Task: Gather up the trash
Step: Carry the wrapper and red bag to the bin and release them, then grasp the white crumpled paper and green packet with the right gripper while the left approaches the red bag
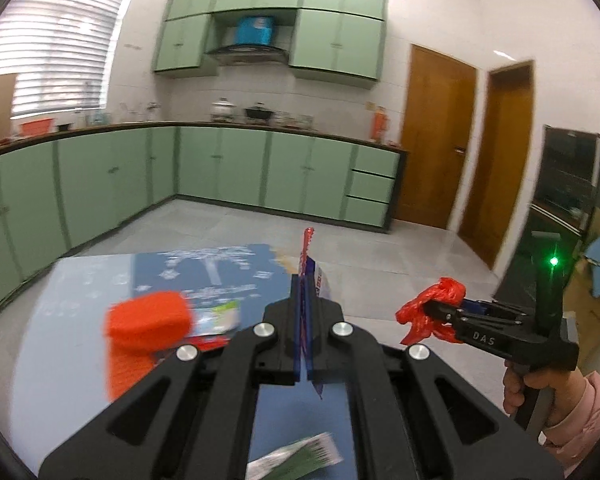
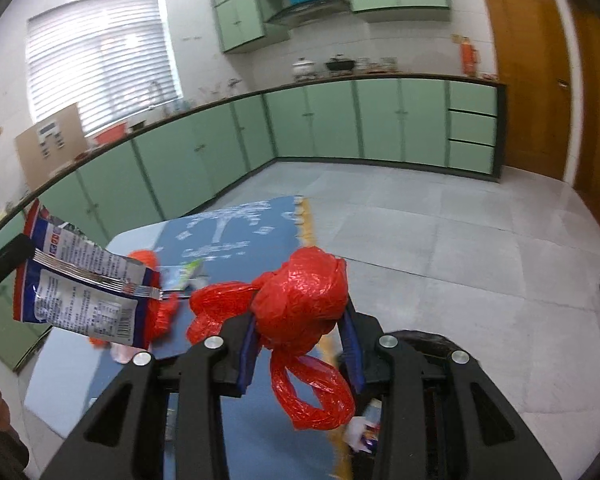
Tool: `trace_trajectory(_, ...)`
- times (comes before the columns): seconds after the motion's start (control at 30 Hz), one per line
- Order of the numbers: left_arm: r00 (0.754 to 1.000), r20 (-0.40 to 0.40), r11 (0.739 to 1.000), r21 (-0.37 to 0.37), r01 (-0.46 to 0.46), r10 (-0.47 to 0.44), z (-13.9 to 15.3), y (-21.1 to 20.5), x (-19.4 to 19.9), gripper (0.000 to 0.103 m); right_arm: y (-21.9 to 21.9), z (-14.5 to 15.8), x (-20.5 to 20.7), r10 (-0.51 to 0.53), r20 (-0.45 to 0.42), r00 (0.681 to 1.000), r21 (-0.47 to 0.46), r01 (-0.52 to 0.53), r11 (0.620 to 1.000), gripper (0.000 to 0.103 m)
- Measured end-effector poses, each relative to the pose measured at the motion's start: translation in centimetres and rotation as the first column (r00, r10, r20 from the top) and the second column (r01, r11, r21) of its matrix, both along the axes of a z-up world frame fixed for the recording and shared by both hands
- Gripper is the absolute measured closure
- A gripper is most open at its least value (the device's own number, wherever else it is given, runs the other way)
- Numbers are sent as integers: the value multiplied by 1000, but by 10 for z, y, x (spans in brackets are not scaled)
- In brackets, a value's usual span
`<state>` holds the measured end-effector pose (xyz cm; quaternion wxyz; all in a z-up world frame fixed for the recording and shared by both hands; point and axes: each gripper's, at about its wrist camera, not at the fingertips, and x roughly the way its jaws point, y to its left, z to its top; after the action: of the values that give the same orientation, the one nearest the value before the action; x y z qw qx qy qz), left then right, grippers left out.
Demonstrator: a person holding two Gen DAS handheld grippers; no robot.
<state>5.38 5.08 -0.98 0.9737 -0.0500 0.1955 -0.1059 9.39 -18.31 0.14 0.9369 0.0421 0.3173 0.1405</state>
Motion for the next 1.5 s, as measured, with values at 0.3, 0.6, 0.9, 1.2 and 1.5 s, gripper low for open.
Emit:
trace_trajectory(0.3,971,-90,976,-11,220,-220,-44,-105,72,103,-100,-38,4,-229,-86,970,-31,227,973,67)
trace_trajectory(0.6,924,-230,946,36,321,-305,-105,-181,123,102,-142,-92,19,-323,-184,928,-94,311,946,66)
trace_trajectory(0.9,902,-314,945,37,324,-297,-131,-183,135,73,-147,-127,28,-346,-257,902,-129,323,938,40)
trace_trajectory(1.2,931,-274,966,31,257,-239,-107,-151,120,56,-137,-104,25,-333,-201,921,-113,316,942,20)
trace_trajectory(1.5,977,-212,996,84,25,-7,-82,-53,70,46,-76,-67,14,-131,-139,982,-12,130,991,17)
